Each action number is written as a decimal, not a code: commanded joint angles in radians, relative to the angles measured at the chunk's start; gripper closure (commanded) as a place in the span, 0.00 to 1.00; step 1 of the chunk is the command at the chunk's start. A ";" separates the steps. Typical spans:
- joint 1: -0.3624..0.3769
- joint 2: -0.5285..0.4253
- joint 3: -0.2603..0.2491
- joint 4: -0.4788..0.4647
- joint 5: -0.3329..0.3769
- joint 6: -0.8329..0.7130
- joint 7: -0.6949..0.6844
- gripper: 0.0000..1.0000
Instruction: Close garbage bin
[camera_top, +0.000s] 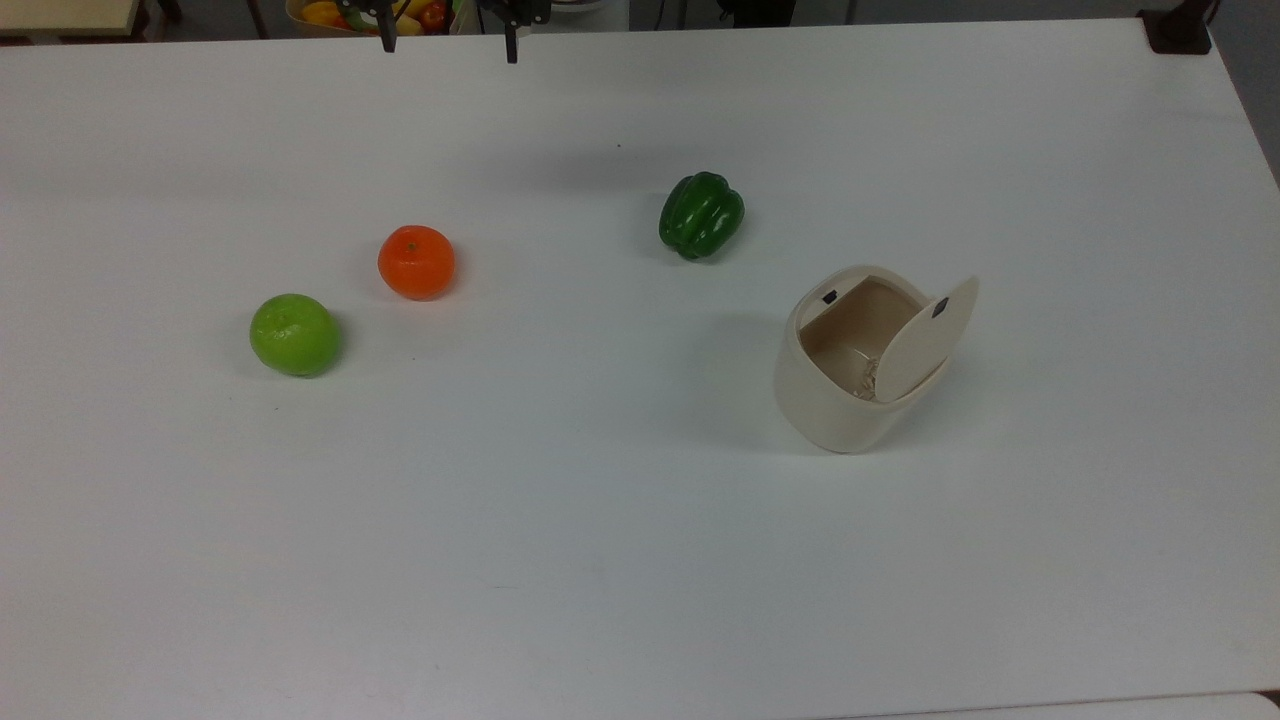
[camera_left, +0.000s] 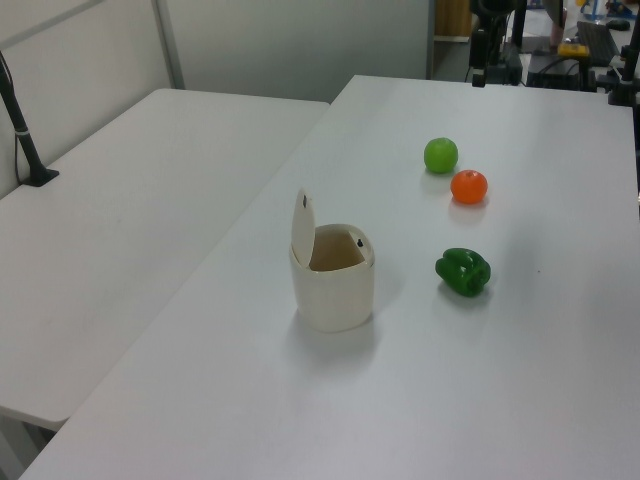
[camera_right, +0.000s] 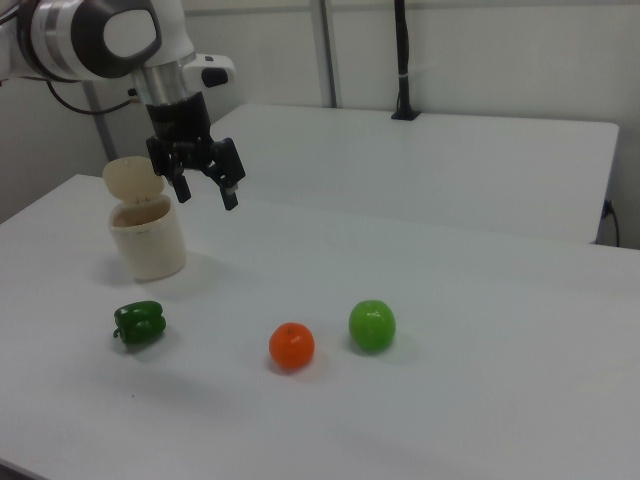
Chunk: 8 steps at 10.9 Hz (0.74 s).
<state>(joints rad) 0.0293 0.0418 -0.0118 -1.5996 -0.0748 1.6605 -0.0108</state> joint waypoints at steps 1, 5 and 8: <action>-0.002 -0.022 0.003 -0.016 -0.014 -0.024 0.020 0.00; -0.002 -0.020 0.003 -0.016 -0.014 -0.022 0.012 0.03; -0.009 -0.020 0.001 -0.016 -0.010 -0.021 0.002 0.62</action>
<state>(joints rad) 0.0293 0.0418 -0.0118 -1.5997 -0.0748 1.6605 -0.0107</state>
